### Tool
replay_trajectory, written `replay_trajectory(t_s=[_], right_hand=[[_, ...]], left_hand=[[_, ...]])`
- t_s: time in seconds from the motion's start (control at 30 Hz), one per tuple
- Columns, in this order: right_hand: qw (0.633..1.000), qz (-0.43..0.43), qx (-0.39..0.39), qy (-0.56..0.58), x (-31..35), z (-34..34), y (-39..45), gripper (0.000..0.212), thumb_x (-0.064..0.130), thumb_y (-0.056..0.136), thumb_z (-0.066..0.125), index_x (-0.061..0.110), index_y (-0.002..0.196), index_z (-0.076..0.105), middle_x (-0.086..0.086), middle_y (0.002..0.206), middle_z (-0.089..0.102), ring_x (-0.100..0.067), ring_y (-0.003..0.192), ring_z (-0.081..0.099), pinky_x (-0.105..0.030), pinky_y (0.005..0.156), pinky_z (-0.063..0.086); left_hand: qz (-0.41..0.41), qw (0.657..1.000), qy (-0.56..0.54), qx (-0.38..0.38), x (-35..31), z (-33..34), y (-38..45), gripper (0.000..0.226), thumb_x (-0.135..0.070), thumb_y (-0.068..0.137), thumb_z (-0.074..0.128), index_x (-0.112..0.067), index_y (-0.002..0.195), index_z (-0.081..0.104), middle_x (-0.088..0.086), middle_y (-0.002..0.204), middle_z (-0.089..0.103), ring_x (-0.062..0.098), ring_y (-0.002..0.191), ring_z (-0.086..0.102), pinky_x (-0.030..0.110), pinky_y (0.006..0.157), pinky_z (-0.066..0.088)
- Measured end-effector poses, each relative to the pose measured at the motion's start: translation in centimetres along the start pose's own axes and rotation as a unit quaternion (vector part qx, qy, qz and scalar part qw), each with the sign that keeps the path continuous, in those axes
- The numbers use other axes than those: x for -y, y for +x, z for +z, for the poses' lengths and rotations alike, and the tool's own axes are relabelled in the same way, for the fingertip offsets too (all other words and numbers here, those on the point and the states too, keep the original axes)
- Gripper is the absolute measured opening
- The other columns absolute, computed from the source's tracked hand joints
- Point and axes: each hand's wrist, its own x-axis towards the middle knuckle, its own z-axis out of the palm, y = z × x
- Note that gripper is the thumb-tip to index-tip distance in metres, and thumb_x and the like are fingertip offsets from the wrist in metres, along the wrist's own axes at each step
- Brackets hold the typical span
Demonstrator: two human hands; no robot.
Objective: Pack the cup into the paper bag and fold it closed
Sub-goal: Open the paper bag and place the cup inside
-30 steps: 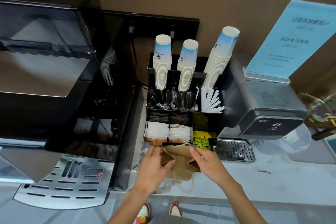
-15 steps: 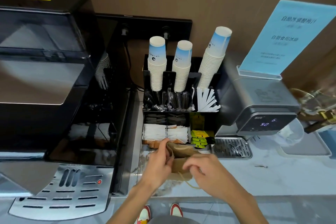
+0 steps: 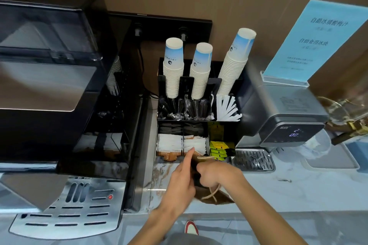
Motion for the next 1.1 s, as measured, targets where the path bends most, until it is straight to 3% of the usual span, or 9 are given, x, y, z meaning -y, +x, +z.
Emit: replay_trajectory(t_s=[0.1,0.17,0.23,0.37,0.5,0.6,0.77,0.93,1.1], right_hand=[[1.0,0.02,0.001,0.008,-1.2,0.1,0.7,0.053,0.008,0.09,0.052,0.013,0.142,0.042,-0.016,0.131,0.058,-0.024,0.081,0.057,-0.017,0.04,0.049],[1.0,0.019,-0.006,-0.015,-2.2,0.6,1.3,0.071,0.01,0.087,0.058,0.019,0.151,0.028,-0.012,0.146,0.048,-0.029,0.105,0.06,-0.021,0.064,0.056],[1.0,0.016,0.005,-0.009,-3.0,1.1,1.8,0.088,0.014,0.084,0.066,0.025,0.155,0.016,-0.009,0.153,0.042,-0.032,0.125,0.052,-0.032,0.088,0.049],[0.999,0.02,0.031,-0.019,-4.0,1.6,2.5,0.119,0.028,0.07,0.086,0.033,0.155,0.003,-0.009,0.153,0.042,-0.033,0.127,0.051,-0.035,0.094,0.045],[0.998,0.01,0.045,-0.034,-4.4,1.4,2.7,0.13,0.035,0.066,0.089,0.031,0.155,-0.005,-0.008,0.16,0.032,-0.034,0.137,0.043,-0.039,0.106,0.041],[0.998,0.02,0.048,-0.026,-4.5,1.2,2.8,0.118,0.037,0.072,0.085,0.027,0.157,0.003,-0.007,0.16,0.032,-0.033,0.137,0.042,-0.04,0.108,0.04],[0.997,0.073,0.018,0.012,-3.9,1.2,4.1,0.042,0.012,0.094,0.055,0.006,0.135,0.052,-0.014,0.129,0.062,-0.029,0.107,0.062,-0.031,0.083,0.048],[0.995,0.087,-0.02,0.038,-4.0,3.0,6.2,0.042,0.01,0.1,0.044,0.005,0.142,0.047,-0.017,0.148,0.048,-0.031,0.134,0.047,-0.032,0.108,0.041],[0.971,0.109,-0.105,0.188,-6.1,5.5,6.8,0.04,0.012,0.099,0.042,0.004,0.137,0.052,-0.015,0.141,0.055,-0.029,0.131,0.051,-0.006,0.075,0.039]], left_hand=[[0.003,1.0,0.007,-0.02,-0.5,-0.4,-0.1,0.088,0.009,0.089,0.044,-0.032,0.16,0.011,0.007,0.142,0.056,0.018,0.125,0.054,0.017,0.105,0.038],[-0.002,0.999,0.029,-0.029,-0.6,-0.9,0.0,0.087,0.008,0.089,0.045,-0.03,0.16,0.012,0.01,0.143,0.056,0.023,0.127,0.054,0.028,0.108,0.041],[-0.018,0.999,0.038,-0.028,-0.6,-1.2,0.1,0.086,0.007,0.089,0.047,-0.03,0.159,0.013,0.013,0.135,0.059,0.026,0.12,0.057,0.032,0.102,0.046],[-0.044,0.998,0.038,-0.011,-0.7,-1.0,0.2,0.083,0.002,0.09,0.05,-0.033,0.157,0.015,-0.003,0.1,0.057,0.007,0.083,0.056,0.024,0.078,0.045],[-0.055,0.998,0.041,0.003,-0.9,-0.9,0.6,0.081,0.0,0.09,0.051,-0.033,0.155,0.016,-0.005,0.094,0.058,0.007,0.08,0.057,0.025,0.071,0.046],[-0.06,0.997,0.052,0.015,-1.2,-1.0,0.7,0.081,-0.001,0.091,0.052,-0.034,0.155,0.015,-0.001,0.096,0.061,0.011,0.084,0.061,0.029,0.072,0.05],[-0.065,0.995,0.07,0.037,-1.8,-0.7,1.0,0.085,-0.002,0.09,0.05,-0.032,0.158,0.009,0.0,0.103,0.059,0.012,0.086,0.057,0.028,0.075,0.049],[-0.061,0.994,0.073,0.06,-2.1,0.1,0.7,0.087,-0.001,0.088,0.047,-0.035,0.157,0.005,0.009,0.113,0.065,0.022,0.098,0.063,0.039,0.084,0.057],[-0.069,0.992,0.07,0.081,-2.3,0.8,0.9,0.089,-0.003,0.089,0.047,-0.037,0.157,0.002,0.005,0.104,0.061,0.019,0.088,0.058,0.033,0.073,0.049]])
